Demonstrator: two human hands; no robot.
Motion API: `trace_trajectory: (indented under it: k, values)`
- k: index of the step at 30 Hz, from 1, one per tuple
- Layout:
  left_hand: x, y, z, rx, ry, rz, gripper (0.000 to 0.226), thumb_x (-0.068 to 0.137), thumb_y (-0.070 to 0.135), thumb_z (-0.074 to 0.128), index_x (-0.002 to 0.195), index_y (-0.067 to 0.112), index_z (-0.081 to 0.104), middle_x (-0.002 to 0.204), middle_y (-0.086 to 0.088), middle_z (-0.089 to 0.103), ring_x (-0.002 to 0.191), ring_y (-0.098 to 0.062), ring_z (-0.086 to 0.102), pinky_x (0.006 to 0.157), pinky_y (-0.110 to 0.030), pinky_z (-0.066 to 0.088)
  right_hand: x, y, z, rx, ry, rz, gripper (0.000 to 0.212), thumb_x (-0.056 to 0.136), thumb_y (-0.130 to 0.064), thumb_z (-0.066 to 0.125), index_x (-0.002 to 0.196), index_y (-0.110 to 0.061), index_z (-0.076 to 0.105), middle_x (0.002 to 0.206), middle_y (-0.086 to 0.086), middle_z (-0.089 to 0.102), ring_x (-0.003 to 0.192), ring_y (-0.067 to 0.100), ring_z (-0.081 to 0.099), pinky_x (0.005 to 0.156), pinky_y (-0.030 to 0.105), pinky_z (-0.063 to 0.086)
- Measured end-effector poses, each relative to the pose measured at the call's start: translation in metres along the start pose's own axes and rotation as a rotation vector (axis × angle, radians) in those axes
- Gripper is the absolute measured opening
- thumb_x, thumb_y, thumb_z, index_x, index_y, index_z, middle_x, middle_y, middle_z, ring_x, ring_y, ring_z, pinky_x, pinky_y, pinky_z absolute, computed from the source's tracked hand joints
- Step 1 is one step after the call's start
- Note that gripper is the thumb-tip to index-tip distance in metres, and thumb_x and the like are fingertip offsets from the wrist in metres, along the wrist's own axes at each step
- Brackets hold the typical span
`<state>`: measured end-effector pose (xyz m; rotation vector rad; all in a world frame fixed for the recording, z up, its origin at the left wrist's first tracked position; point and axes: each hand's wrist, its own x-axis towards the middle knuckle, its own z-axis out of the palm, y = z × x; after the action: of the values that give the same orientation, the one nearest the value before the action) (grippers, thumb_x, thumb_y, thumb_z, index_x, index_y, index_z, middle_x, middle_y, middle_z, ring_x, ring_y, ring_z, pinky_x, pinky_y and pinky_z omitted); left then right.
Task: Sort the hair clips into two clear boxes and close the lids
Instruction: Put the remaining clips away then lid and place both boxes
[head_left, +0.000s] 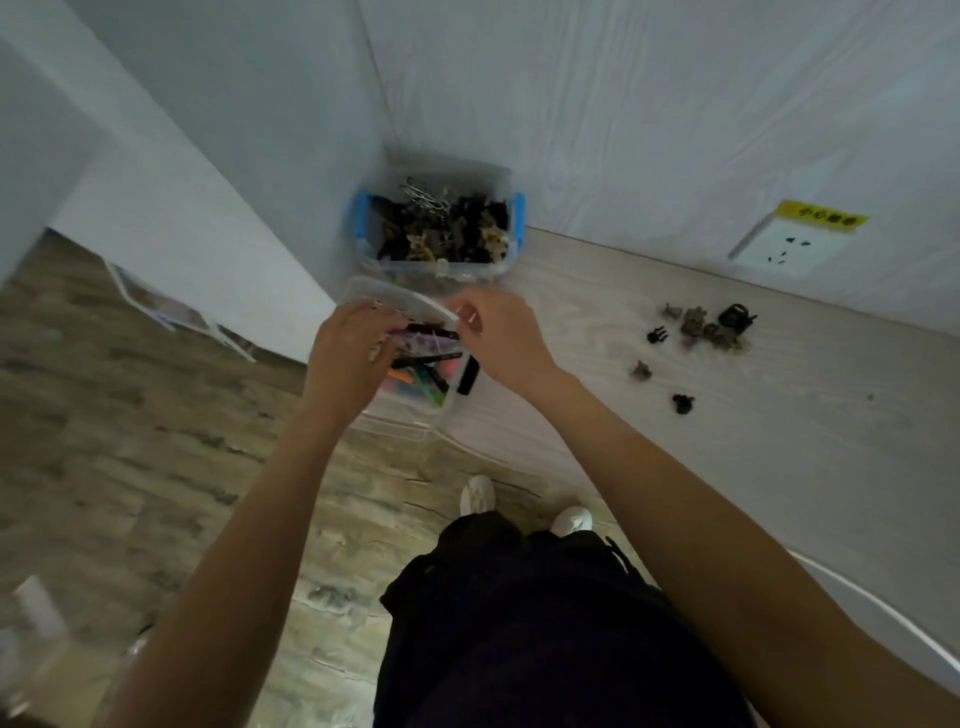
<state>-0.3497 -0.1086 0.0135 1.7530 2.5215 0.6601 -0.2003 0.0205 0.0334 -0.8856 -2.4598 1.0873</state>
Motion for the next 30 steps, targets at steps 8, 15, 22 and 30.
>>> trace_trajectory:
  k: [8, 15, 22, 30]
  values:
    - [0.002, 0.051, 0.004, -0.136, 0.188, 0.057, 0.024, 0.092, 0.022, 0.047, 0.104, 0.01, 0.065, 0.095, -0.008, 0.069, 0.09, -0.022, 0.057, 0.081, -0.03, 0.043, -0.019, 0.007, 0.003, -0.139, 0.182, -0.012, 0.018, 0.09, -0.014, 0.053, 0.104, -0.011, 0.065, 0.107, 0.009, 0.063, 0.098, 0.025, 0.058, 0.077, 0.033, 0.047]
    - [0.036, 0.14, 0.075, -0.197, -0.504, 0.241, 0.057, 0.09, 0.026, 0.053, 0.142, 0.018, 0.032, 0.135, -0.006, 0.046, 0.121, -0.024, 0.045, 0.088, -0.038, 0.048, -0.132, 0.127, -0.049, -0.367, 0.292, 0.714, 0.058, 0.08, -0.024, 0.067, 0.133, -0.013, 0.044, 0.133, 0.019, 0.042, 0.118, 0.039, 0.039, 0.099, 0.045, 0.036]
    - [0.07, 0.194, 0.148, -0.06, -0.766, 0.032, 0.106, 0.079, 0.039, 0.07, 0.147, 0.007, -0.005, 0.148, -0.019, 0.015, 0.132, -0.037, 0.025, 0.102, -0.041, 0.036, -0.13, 0.186, -0.079, -0.182, 0.336, 0.93, 0.102, 0.069, -0.046, 0.076, 0.146, -0.018, 0.015, 0.137, 0.017, 0.029, 0.122, 0.036, 0.039, 0.095, 0.042, 0.042]
    - [0.119, 0.231, 0.18, -0.164, -0.786, 0.105, 0.101, 0.077, 0.019, 0.073, 0.148, 0.009, 0.002, 0.148, -0.02, 0.014, 0.116, -0.037, 0.049, 0.087, -0.031, 0.042, -0.073, 0.253, -0.156, -0.351, -0.047, 0.68, 0.123, 0.059, -0.046, 0.082, 0.148, -0.017, 0.001, 0.145, 0.021, 0.022, 0.128, 0.041, 0.032, 0.101, 0.051, 0.037]
